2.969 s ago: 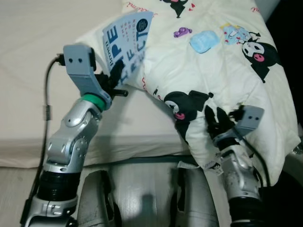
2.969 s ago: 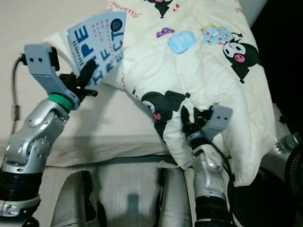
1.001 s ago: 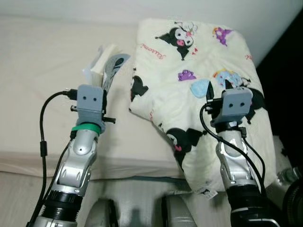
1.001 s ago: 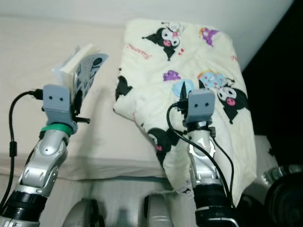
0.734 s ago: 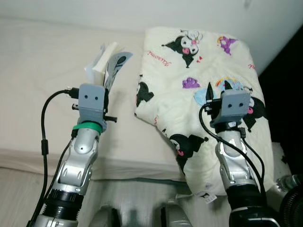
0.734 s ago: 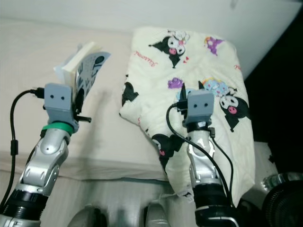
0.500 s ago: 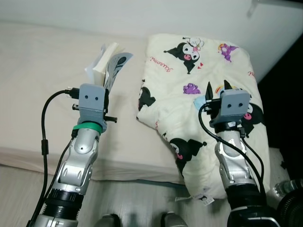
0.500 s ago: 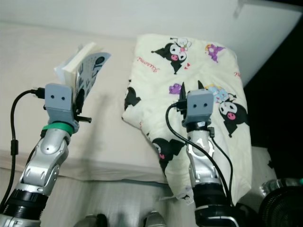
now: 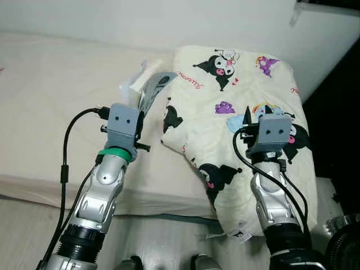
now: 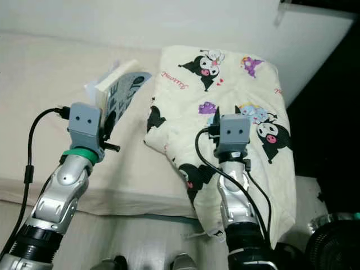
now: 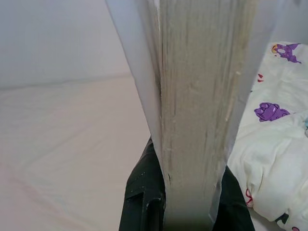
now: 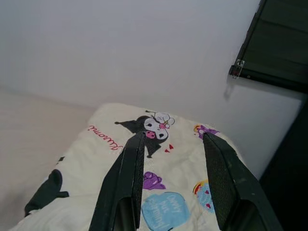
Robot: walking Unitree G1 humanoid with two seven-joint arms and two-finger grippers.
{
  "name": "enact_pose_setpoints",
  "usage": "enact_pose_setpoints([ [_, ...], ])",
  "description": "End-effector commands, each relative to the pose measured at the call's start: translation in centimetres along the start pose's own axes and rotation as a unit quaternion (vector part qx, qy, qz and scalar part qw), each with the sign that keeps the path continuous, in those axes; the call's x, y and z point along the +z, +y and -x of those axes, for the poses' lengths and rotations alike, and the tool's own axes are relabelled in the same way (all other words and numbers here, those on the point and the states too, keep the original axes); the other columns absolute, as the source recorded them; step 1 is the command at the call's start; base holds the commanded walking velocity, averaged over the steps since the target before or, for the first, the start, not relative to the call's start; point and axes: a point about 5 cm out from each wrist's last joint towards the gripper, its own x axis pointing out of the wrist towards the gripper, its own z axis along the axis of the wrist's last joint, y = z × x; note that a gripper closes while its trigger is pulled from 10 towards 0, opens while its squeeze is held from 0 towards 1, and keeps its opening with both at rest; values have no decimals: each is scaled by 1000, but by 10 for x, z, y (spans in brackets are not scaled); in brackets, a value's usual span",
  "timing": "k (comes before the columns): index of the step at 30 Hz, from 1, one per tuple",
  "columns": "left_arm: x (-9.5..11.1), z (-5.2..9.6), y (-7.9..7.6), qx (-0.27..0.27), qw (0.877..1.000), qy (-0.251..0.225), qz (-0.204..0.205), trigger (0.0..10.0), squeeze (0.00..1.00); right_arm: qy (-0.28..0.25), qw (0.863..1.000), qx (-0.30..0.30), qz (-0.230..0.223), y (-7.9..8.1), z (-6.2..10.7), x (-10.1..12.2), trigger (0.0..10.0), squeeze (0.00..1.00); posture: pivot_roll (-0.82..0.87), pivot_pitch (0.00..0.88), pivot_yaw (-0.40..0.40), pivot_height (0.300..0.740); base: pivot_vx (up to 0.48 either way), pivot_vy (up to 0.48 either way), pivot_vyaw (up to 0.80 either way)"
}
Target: Clean up the room
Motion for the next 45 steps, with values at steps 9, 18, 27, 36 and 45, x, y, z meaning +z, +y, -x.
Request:
enact_pose_setpoints([
  [9,4,-2,-3,-8,1000,-14,-14,10000,0,15,1000,1,-5,1,5,-8,10000,0,-99,80,35,740,0,165,0],
  [18,5,-3,-2,-7,1000,-15,-15,10000,0,15,1000,2,-7,3,4,-9,10000,0,-97,77,38,740,0,320,0],
  [27,5,-3,-1,-6,1000,-16,-17,10000,0,16,1000,3,-7,4,4,-10,10000,0,-96,76,39,740,0,388,0],
  [36,6,-3,0,-3,1000,-21,-21,10000,0,16,1000,4,-7,4,5,-10,10000,0,-94,79,39,740,0,341,0],
  [45,11,-2,-2,-10,998,-47,-41,10000,0,17,1000,4,-8,5,5,-12,10000,0,-93,85,43,740,0,-342,0],
])
